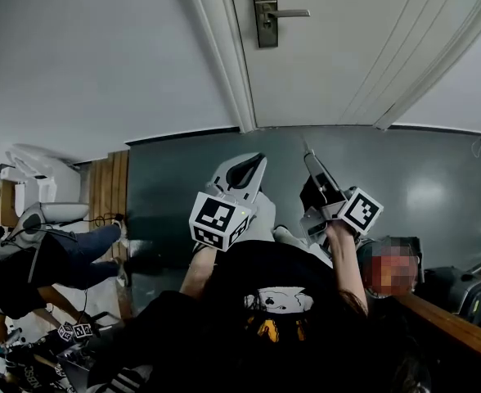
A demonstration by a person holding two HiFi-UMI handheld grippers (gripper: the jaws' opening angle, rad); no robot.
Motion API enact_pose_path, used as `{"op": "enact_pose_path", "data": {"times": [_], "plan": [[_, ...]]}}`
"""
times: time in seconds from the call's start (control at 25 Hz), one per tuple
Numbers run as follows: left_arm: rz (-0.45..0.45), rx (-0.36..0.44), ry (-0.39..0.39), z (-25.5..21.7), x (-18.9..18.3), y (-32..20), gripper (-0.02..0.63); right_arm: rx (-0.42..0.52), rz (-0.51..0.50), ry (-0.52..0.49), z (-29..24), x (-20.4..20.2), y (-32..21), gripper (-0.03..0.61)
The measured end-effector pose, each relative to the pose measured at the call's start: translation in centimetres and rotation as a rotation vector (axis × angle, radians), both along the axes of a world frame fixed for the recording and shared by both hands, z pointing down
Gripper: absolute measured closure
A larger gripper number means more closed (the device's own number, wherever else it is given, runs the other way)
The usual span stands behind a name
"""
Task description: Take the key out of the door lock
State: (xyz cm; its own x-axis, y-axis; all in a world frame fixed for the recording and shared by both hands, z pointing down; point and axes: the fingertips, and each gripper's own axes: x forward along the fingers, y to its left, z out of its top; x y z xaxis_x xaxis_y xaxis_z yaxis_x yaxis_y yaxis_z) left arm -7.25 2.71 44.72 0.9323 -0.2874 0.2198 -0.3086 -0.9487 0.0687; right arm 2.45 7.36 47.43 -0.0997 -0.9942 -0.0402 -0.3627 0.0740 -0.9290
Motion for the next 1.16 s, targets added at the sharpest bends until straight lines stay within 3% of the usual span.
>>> {"op": "enact_pose_path", "data": {"times": [0.16,1.16], "plan": [[-0.008,0.008,0.006,0.1,-1.2,1.4,0.604,0.009,-0.016,0.032,-0.1,-1.2,1.3,0.557],[0.010,0.005,0.008,0.4,-0.9,1.6,0.604,-0.003,-0.018,0.054,0.3,-1.2,1.4,0.557]]}}
